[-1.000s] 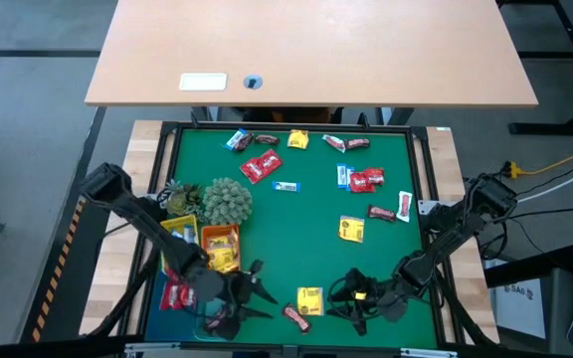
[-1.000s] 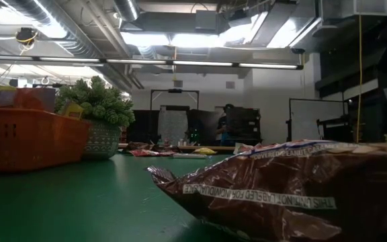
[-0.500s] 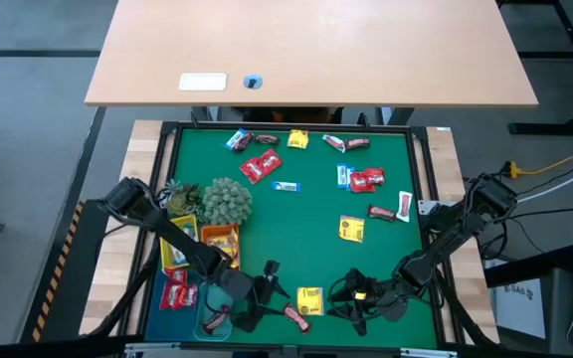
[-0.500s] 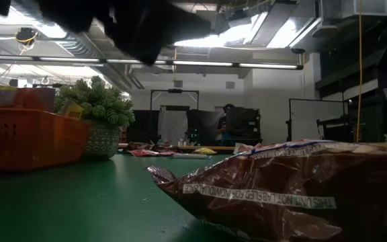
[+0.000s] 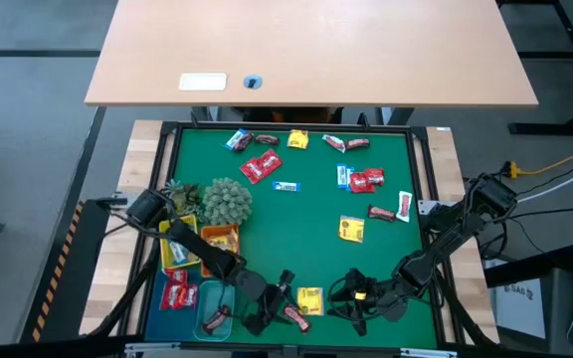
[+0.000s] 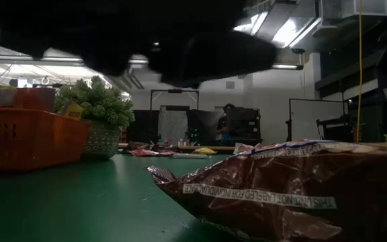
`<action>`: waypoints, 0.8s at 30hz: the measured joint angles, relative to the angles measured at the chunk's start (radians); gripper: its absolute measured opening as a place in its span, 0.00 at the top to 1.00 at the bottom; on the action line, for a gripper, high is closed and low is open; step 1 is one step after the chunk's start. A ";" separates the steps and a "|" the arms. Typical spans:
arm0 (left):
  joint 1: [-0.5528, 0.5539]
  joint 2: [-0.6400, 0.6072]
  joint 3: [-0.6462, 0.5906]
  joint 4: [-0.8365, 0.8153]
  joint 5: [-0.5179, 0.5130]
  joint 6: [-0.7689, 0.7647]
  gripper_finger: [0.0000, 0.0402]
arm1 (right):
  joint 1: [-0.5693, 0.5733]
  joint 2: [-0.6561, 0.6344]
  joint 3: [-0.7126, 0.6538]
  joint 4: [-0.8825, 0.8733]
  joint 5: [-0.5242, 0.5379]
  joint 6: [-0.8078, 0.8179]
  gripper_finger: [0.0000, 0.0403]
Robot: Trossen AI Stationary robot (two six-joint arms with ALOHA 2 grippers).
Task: Sort candy
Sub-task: Put the brown chocolate into the green basket
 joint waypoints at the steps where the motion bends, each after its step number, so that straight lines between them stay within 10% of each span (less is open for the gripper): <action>1: 0.003 0.015 0.020 -0.004 0.015 0.000 0.49 | 0.000 0.000 0.000 0.000 0.000 0.000 0.52; 24: 0.043 0.081 0.120 -0.257 0.112 -0.116 0.52 | 0.000 -0.001 0.000 -0.001 0.000 0.000 0.52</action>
